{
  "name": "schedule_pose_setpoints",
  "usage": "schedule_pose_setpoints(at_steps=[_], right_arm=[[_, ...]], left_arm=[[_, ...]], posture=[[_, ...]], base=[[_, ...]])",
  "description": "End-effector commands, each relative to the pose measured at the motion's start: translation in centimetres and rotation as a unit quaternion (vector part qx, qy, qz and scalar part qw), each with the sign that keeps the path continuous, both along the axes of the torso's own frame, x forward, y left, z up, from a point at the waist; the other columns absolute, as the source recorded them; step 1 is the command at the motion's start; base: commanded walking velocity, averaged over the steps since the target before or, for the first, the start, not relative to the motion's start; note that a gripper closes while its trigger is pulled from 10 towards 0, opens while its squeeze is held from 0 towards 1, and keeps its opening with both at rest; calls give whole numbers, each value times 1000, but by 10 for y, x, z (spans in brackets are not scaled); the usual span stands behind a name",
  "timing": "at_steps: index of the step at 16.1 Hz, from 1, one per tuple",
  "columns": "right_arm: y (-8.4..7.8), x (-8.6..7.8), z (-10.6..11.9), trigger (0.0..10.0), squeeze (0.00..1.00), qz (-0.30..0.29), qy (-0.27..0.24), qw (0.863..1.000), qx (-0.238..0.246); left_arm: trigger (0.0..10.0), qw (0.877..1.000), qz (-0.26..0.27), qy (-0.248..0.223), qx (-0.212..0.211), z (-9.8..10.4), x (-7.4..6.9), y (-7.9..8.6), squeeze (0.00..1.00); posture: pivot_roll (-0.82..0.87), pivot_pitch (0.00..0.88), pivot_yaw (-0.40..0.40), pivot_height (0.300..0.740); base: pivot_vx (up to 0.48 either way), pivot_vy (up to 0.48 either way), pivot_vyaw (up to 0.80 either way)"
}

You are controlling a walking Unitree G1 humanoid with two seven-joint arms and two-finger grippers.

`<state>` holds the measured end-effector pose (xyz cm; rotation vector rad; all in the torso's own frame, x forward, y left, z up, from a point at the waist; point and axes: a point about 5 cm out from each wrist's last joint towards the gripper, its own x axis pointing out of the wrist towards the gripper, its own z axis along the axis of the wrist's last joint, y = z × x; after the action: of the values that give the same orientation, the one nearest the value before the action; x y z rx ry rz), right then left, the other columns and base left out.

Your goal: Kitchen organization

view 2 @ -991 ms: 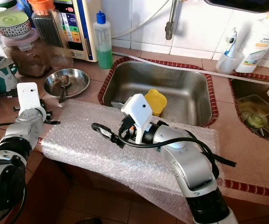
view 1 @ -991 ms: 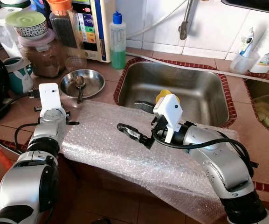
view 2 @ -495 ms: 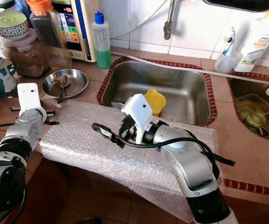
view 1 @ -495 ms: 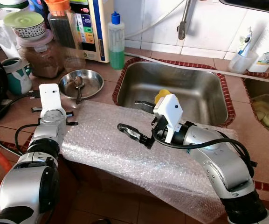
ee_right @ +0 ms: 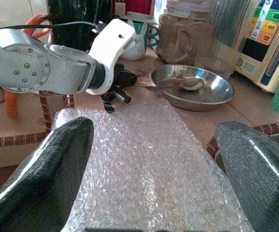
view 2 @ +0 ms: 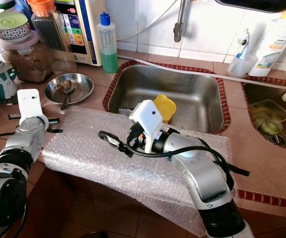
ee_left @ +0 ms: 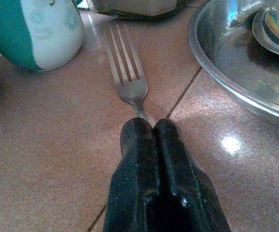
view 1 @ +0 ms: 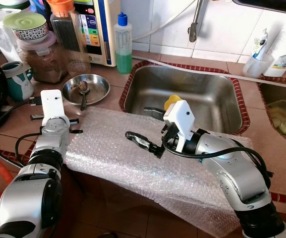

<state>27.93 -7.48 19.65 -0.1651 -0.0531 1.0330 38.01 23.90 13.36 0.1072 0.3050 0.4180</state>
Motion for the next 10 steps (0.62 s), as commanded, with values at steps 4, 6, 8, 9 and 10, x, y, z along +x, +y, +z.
schedule_pose_setpoints(at_steps=[4, 6, 8, 9, 10], right_arm=[[-1, -1, 2, 10000, 0, 0, -7, 1000, -3], [-1, -2, 2, 10000, 0, 0, -7, 1000, -3], [-1, -1, 2, 10000, 0, -1, -6, 1000, -2], [-1, -1, 2, 10000, 0, -1, -7, 1000, -2], [-1, -1, 2, 10000, 0, -2, -7, 1000, -2]], left_arm=[[0, 999, 14, 40, -12, -21, -11, 6, 0], [0, 999, 18, 27, 0, -16, -10, 8, 0], [0, 999, 30, 10, 23, -9, -8, 12, 0], [0, 999, 37, 4, 28, -7, -8, 14, 0], [0, 998, 45, -11, 35, -5, -9, 15, 0]], posture=[[17, 98, 22, 740], [17, 99, 22, 740], [17, 100, 20, 740], [17, 101, 20, 740], [16, 101, 20, 740]], base=[[0, 0, 0], [0, 0, 0], [0, 0, 0], [0, 0, 0], [0, 0, 0]])
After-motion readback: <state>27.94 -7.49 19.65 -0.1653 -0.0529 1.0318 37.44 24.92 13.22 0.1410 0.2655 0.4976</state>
